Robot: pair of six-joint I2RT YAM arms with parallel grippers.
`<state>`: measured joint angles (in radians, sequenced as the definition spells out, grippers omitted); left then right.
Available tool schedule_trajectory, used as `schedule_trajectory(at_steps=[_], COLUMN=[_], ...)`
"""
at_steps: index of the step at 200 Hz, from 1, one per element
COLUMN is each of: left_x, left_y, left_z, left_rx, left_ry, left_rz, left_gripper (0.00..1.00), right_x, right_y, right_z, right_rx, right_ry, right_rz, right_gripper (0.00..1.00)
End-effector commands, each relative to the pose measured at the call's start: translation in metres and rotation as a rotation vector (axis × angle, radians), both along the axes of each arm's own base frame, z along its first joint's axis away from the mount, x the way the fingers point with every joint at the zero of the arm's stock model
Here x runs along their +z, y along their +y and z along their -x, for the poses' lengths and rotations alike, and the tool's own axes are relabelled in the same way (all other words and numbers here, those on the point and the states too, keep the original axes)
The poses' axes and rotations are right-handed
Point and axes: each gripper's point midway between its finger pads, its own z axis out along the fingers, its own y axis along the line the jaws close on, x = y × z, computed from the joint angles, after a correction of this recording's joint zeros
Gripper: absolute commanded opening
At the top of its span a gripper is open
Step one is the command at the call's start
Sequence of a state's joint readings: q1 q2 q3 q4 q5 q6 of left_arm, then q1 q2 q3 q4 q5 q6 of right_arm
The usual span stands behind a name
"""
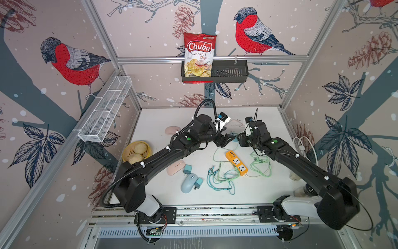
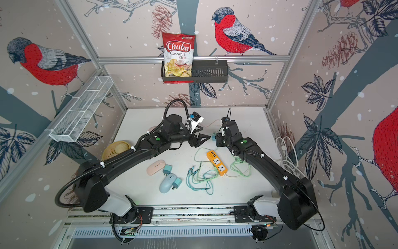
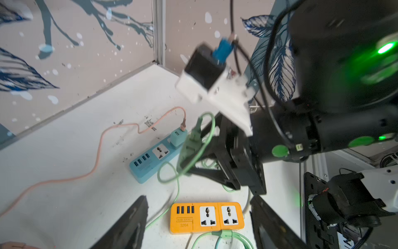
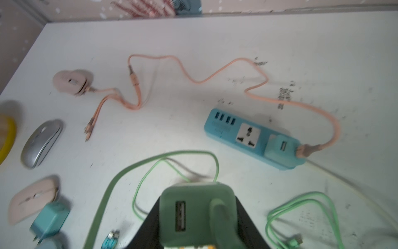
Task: Unplug the wireless mouse
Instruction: Remove the plug from the socket.
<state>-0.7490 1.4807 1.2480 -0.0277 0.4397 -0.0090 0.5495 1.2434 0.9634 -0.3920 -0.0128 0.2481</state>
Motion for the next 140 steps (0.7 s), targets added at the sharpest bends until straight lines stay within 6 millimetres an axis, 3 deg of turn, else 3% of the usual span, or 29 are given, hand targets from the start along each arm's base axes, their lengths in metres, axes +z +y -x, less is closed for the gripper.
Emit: schedule_trajectory(at_steps=[1,16,57,107,140], left_x=[0.011,0.003,-0.027,-0.026,-0.034], left_y=[0.005,0.012,0.022,0.023,0.023], left_z=[0.031,0.036,0.051,0.083,0.074], left_rx=[-0.149,-0.17,-0.242,-0.386,-0.345], left_ry=[-0.068,-0.081,-0.082,-0.139,-0.124], left_rz=[-0.033,-0.106,-0.223,-0.157,-0.193], left_gripper=[0.74,0.71,0.62,0.61,0.61], right_x=[0.004,0.01,0.033,0.048,0.052], right_y=[0.032,0.041,0.06,0.068,0.079], right_z=[0.053,0.073,0.104,0.109,0.118], right_rx=[0.288,0.345,0.455,0.484,0.55], right_ry=[0.058,0.037,0.033,0.023,0.043], right_rz=[-0.096,-0.113,-0.194,-0.216,-0.238], right_gripper=[0.07,0.09,0.09,0.09,0.07])
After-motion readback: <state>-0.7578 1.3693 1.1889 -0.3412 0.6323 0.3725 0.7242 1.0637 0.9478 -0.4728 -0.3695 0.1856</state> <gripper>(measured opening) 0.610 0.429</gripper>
